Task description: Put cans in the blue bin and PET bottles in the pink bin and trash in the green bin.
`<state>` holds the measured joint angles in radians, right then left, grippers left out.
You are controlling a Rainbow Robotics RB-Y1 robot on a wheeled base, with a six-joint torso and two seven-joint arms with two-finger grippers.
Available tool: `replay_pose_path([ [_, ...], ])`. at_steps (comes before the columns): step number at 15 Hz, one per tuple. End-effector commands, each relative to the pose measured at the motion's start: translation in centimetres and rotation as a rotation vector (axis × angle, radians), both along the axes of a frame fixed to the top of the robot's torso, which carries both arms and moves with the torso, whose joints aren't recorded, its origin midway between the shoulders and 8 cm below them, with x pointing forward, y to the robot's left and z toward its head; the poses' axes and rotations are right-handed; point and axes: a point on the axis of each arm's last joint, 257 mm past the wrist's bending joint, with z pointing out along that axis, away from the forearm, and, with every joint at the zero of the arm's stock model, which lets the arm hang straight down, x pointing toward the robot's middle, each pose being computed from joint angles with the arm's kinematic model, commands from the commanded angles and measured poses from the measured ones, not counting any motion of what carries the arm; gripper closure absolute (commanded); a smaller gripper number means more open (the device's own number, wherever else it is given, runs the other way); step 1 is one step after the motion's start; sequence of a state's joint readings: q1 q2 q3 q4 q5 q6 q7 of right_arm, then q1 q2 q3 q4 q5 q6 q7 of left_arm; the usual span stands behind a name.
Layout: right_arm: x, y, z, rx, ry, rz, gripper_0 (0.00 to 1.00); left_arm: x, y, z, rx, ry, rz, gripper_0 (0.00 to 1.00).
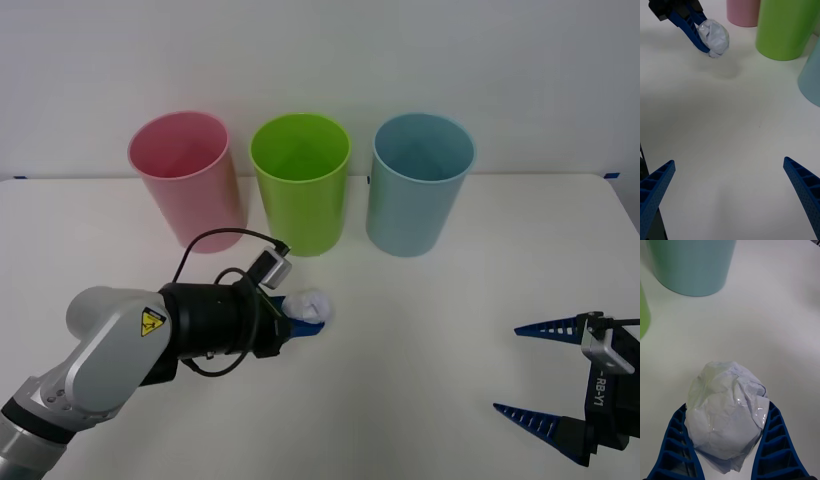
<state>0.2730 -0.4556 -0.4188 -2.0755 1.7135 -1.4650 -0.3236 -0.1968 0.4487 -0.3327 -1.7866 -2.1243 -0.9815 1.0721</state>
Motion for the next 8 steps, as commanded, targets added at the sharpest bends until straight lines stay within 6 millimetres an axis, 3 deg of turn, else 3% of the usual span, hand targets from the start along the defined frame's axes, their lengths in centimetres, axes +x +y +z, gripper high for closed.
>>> replay_pose_path([
  [1, 0.0, 0.0, 0.0, 0.0, 0.0, 0.0, 0.0, -0.2, 0.9, 1.8, -0.073, -0.031, -0.018, 1.0],
  [8, 0.0, 0.0, 0.0, 0.0, 0.0, 0.0, 0.0, 0.8, 1.2, 11.0, -0.329, -0.265, -0.081, 1.0],
])
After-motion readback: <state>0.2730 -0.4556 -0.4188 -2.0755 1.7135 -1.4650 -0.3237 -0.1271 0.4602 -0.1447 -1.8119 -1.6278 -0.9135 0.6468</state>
